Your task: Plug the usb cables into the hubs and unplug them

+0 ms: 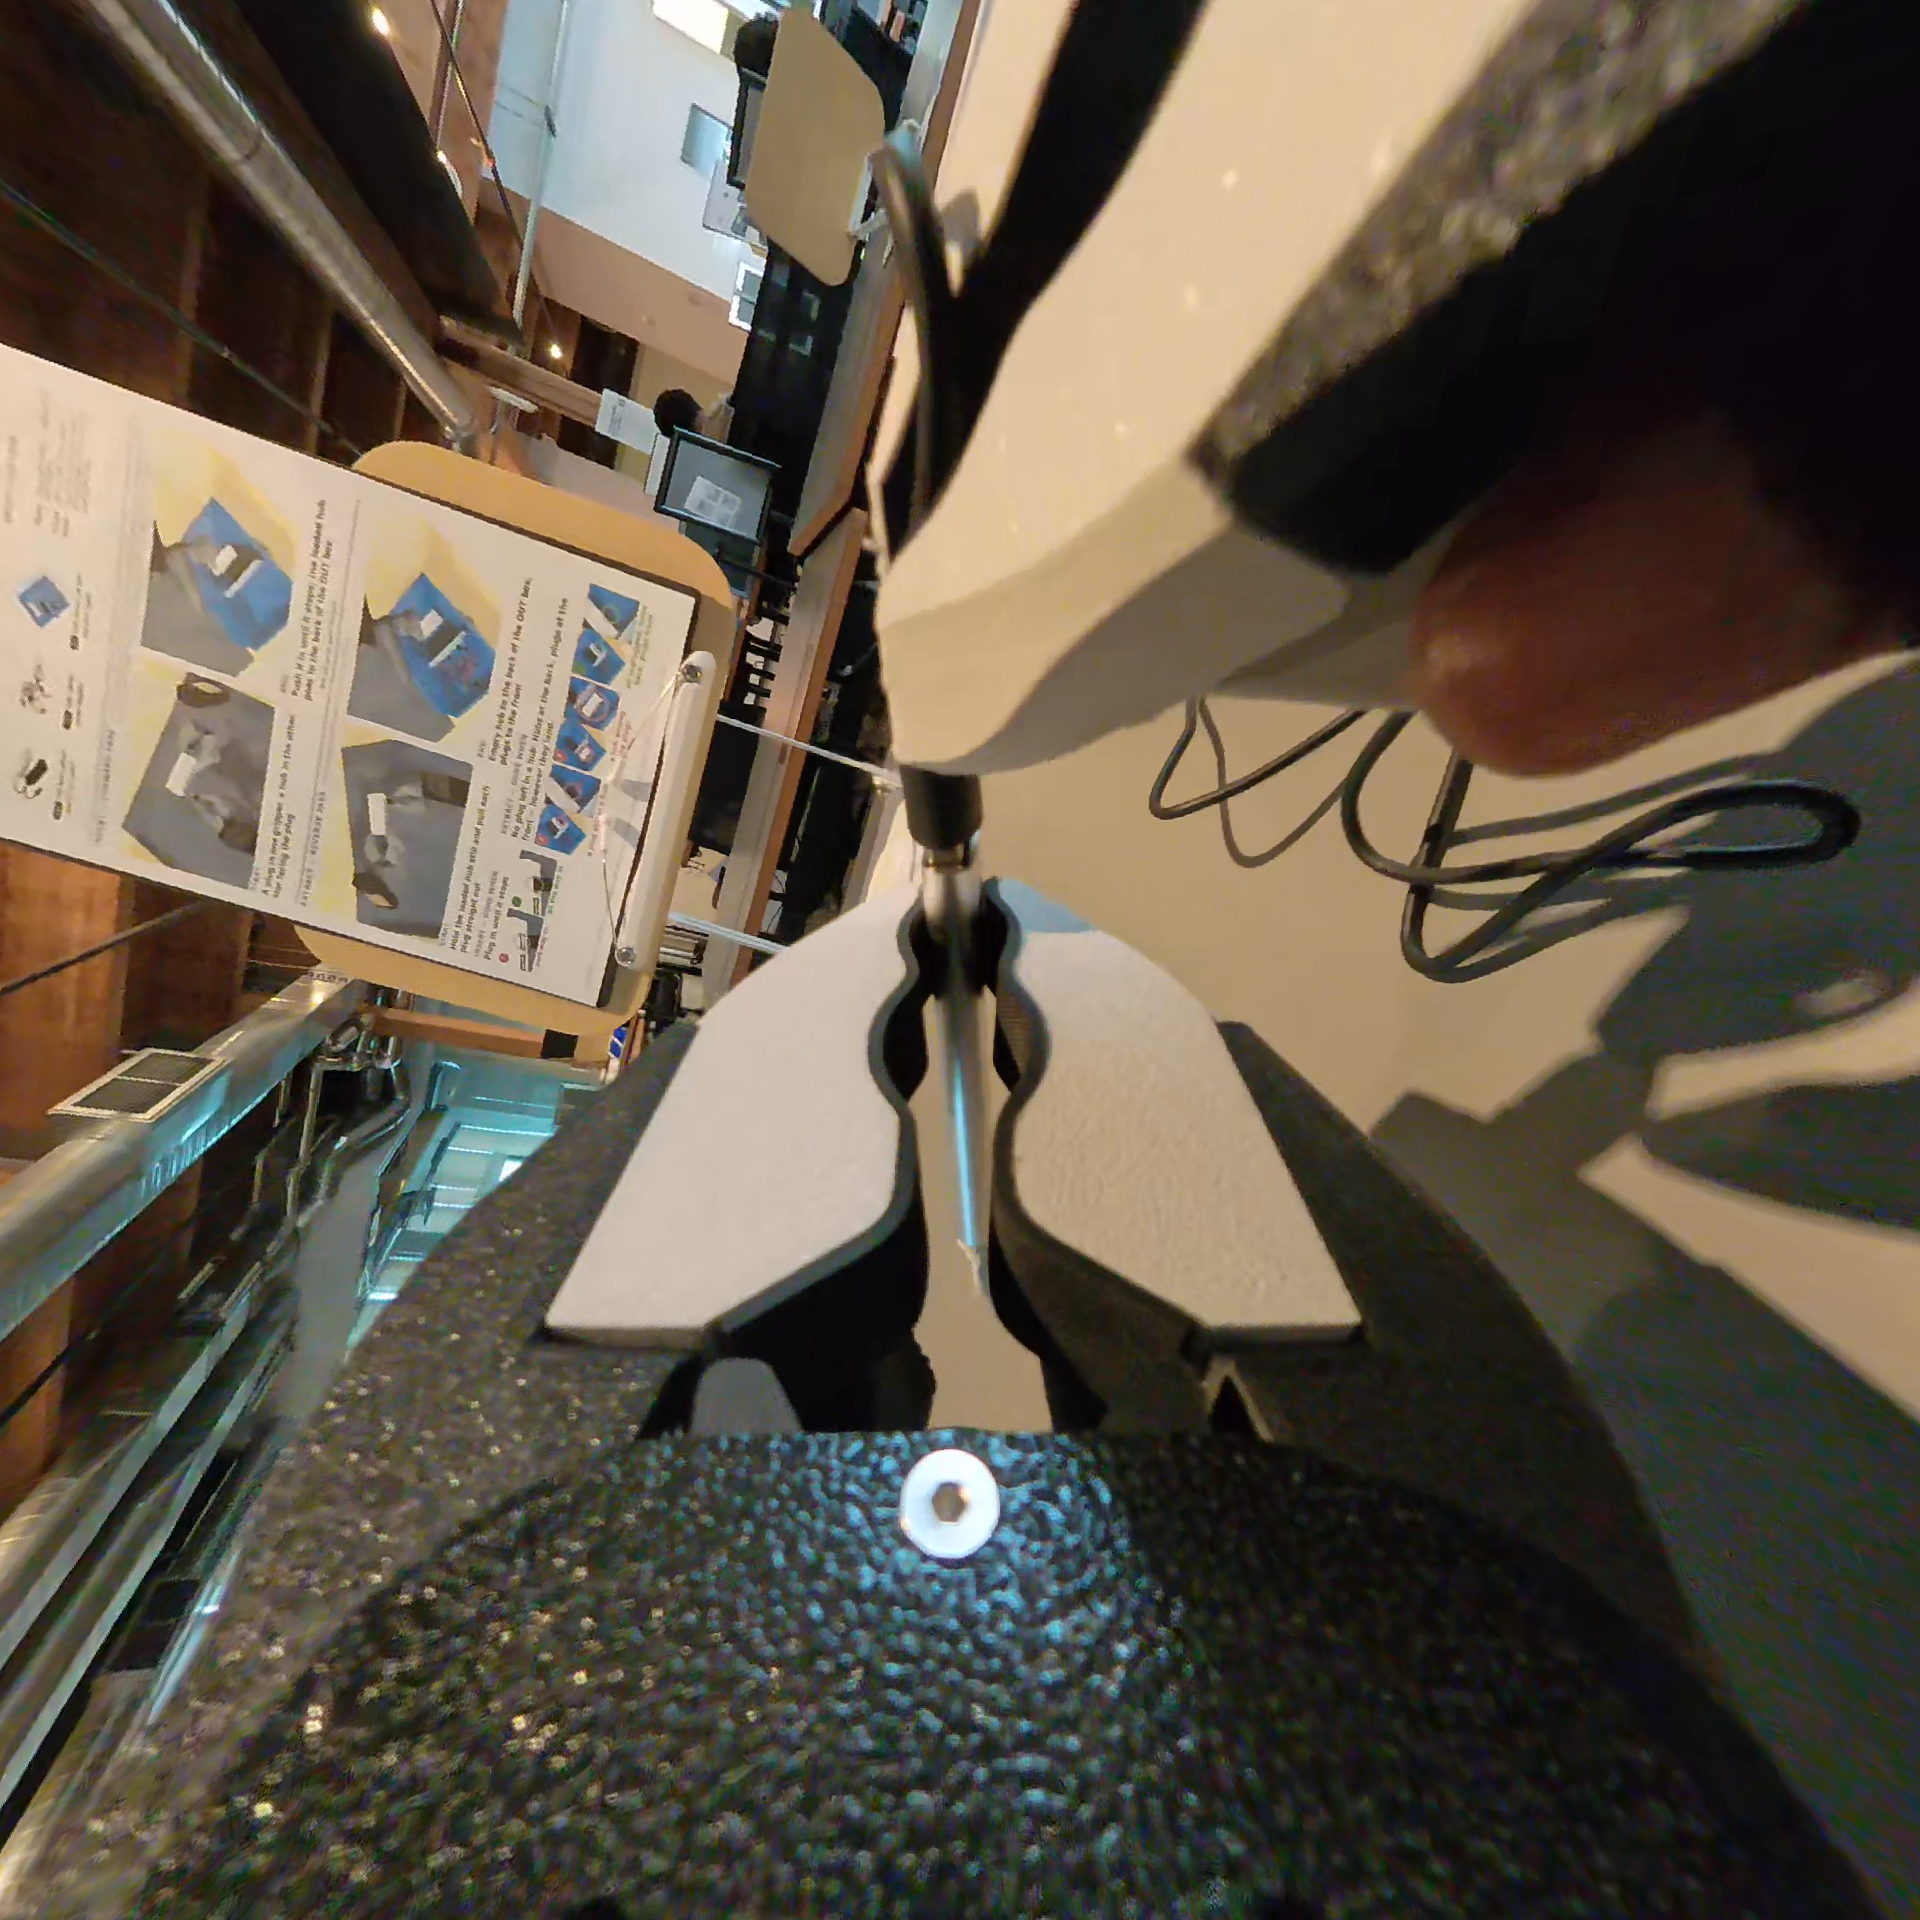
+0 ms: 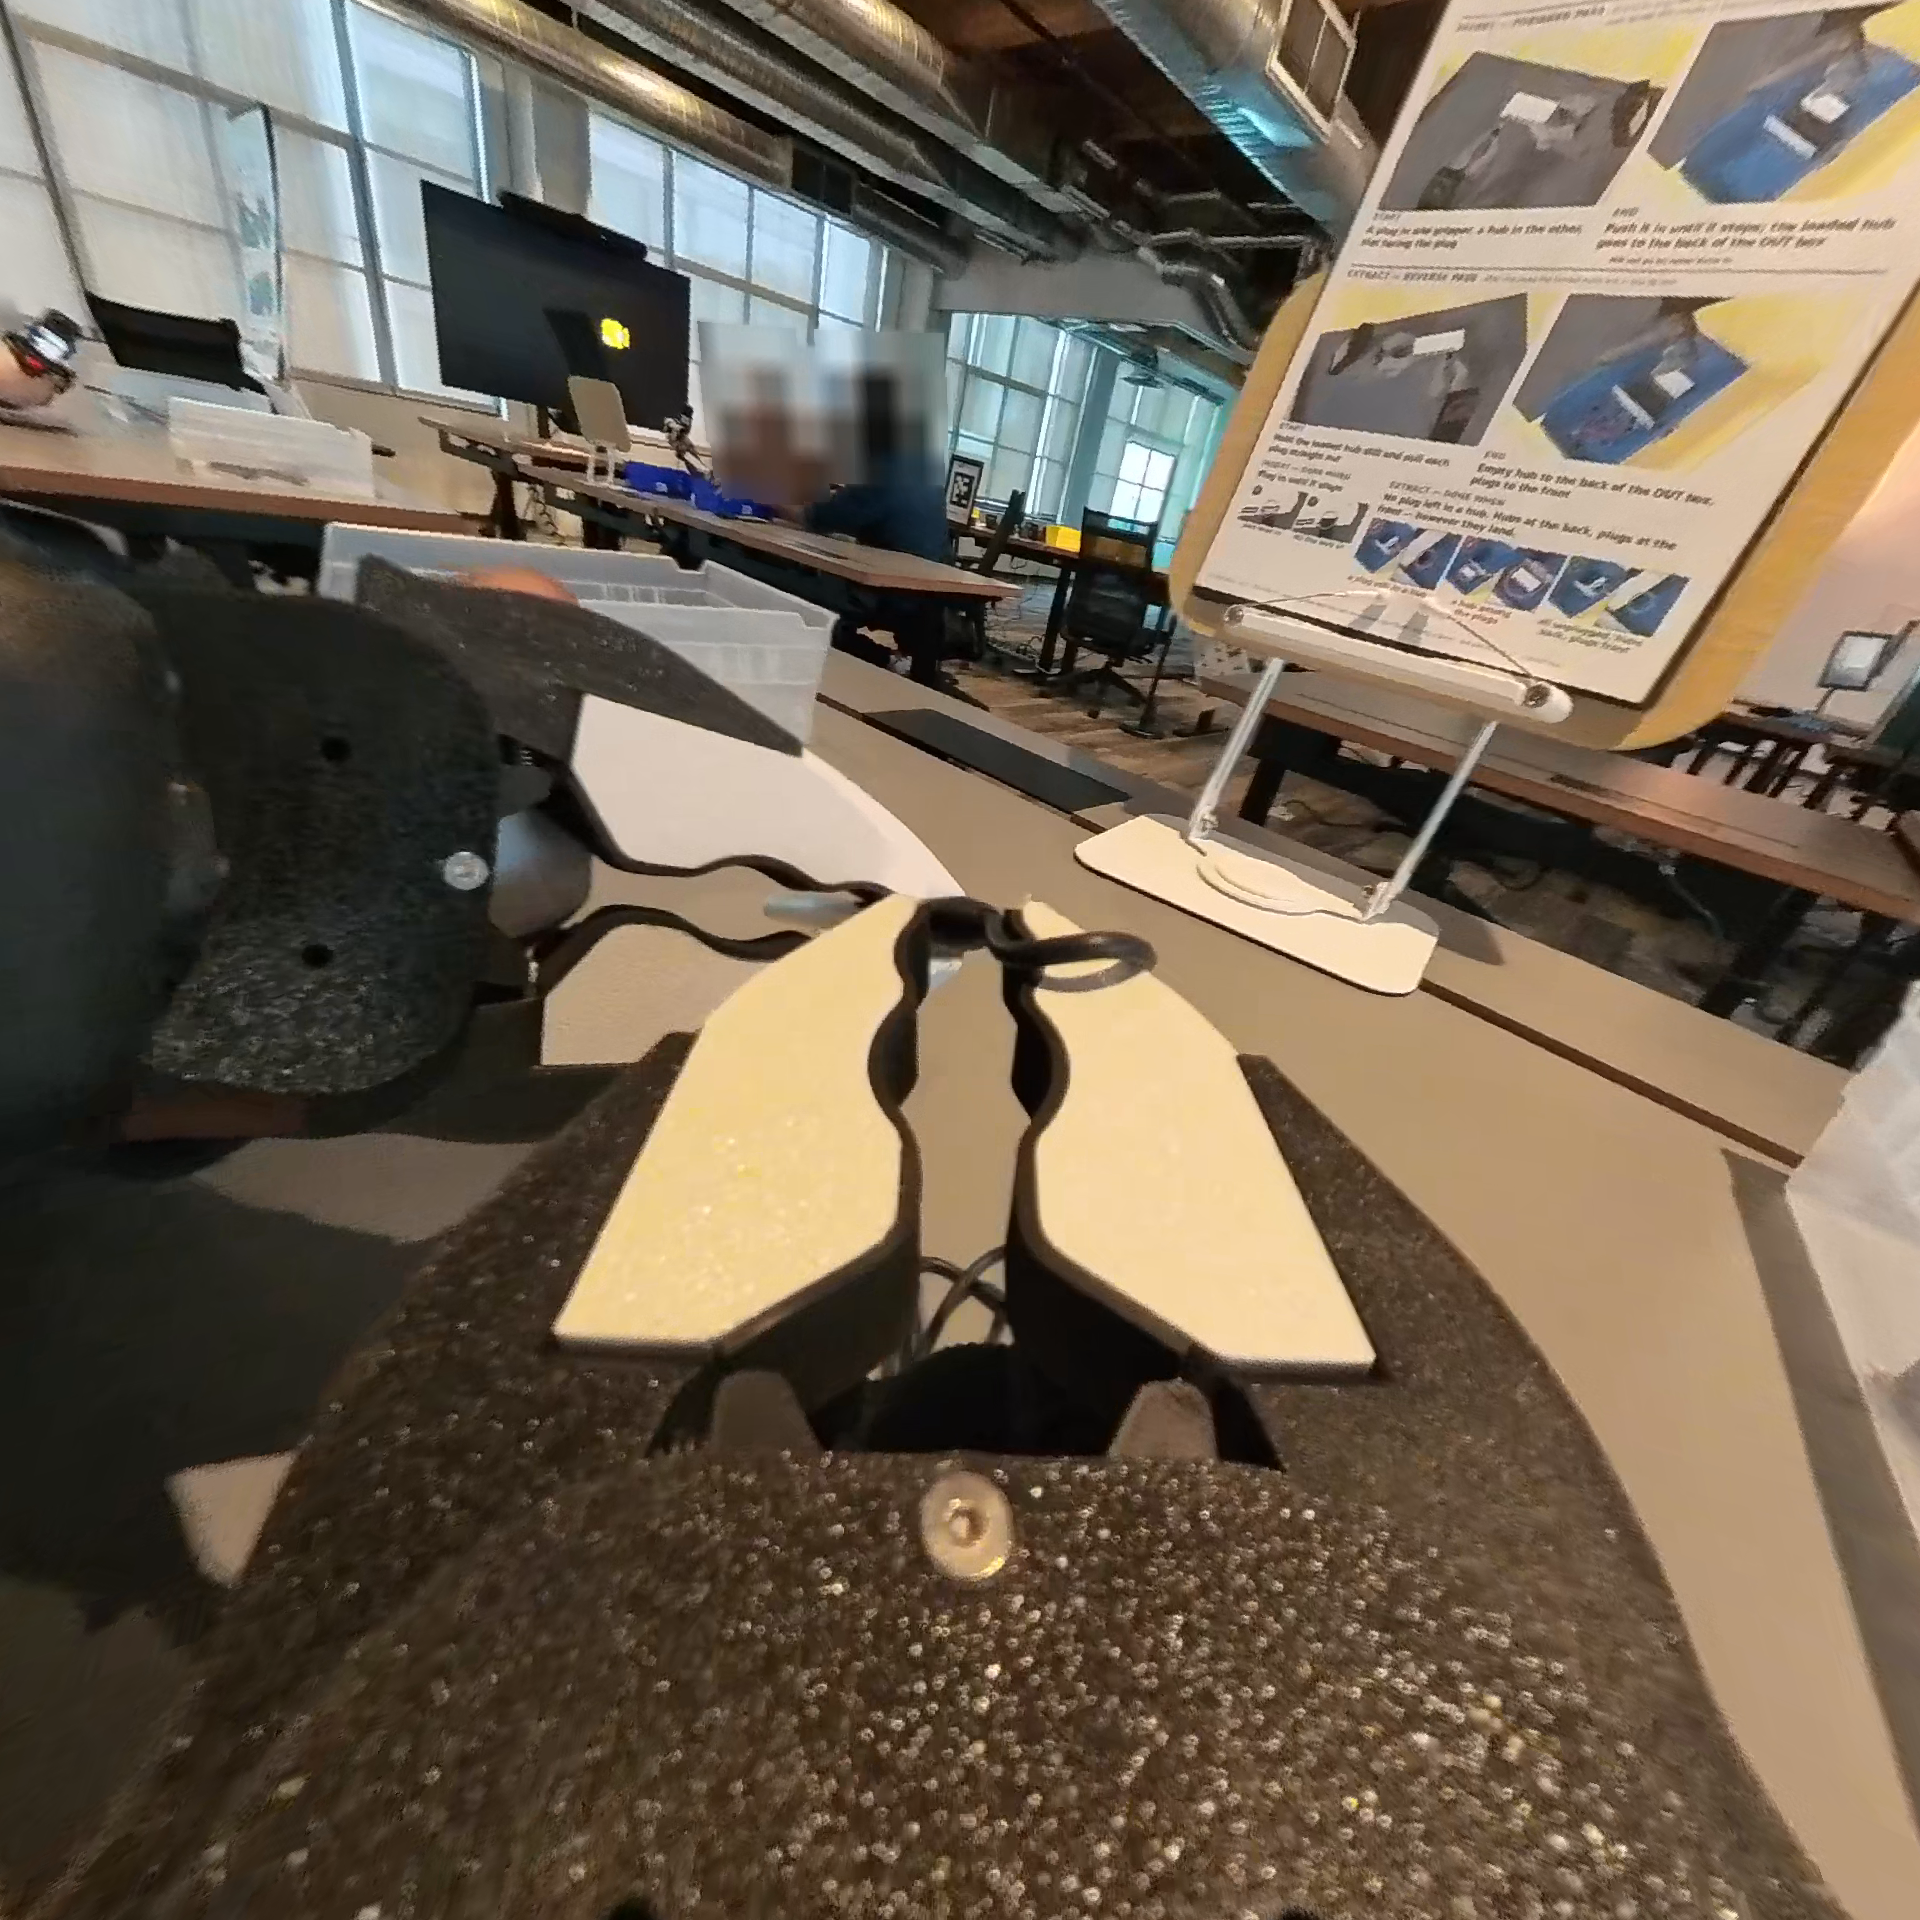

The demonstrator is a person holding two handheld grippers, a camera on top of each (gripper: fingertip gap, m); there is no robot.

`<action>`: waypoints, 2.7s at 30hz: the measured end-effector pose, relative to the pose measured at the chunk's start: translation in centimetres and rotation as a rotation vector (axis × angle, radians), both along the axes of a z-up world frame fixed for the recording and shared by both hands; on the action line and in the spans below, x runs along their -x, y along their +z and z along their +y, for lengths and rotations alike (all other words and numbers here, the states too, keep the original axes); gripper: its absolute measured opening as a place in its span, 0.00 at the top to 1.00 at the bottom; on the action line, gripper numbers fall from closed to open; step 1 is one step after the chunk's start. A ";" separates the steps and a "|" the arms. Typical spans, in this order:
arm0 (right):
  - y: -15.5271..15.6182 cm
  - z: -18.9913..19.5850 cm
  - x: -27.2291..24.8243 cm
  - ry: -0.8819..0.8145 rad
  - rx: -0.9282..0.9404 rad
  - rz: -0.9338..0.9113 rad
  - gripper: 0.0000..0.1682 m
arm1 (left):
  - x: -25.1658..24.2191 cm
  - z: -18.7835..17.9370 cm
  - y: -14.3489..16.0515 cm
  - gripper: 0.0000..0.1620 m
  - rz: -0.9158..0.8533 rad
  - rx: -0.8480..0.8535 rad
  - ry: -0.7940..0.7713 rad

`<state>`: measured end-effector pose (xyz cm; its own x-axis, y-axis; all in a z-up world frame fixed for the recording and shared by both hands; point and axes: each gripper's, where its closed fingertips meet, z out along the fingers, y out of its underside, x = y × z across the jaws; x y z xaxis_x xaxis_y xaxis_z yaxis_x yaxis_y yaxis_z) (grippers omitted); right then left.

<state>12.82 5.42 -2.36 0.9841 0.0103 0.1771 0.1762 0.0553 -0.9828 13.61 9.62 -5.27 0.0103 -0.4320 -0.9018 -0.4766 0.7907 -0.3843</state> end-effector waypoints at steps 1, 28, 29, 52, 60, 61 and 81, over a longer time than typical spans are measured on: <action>-0.1 0.1 0.0 -0.012 0.003 -0.014 0.92 | 0.0 0.0 -0.1 0.96 0.006 0.005 0.001; 1.5 0.2 -1.0 0.097 0.050 0.169 0.92 | -0.2 -1.2 -1.7 0.95 0.143 0.579 -0.213; 2.0 0.1 -1.0 0.115 0.052 0.186 0.92 | 0.0 -1.6 -1.6 0.95 0.171 0.676 -0.250; 3.4 0.2 -0.3 0.226 0.153 0.273 0.88 | 1.1 -5.9 0.7 0.95 0.319 1.492 -0.605; 3.3 0.4 -0.1 0.190 0.115 0.270 0.95 | 0.3 -6.0 -0.1 0.95 0.235 1.164 -0.474; 3.3 0.4 0.0 0.188 0.114 0.261 0.95 | 0.2 -6.0 -0.2 0.95 0.224 1.136 -0.459; 2.4 0.1 -0.8 0.109 0.137 0.223 0.95 | -0.3 -6.0 -0.6 0.96 0.224 1.049 -0.355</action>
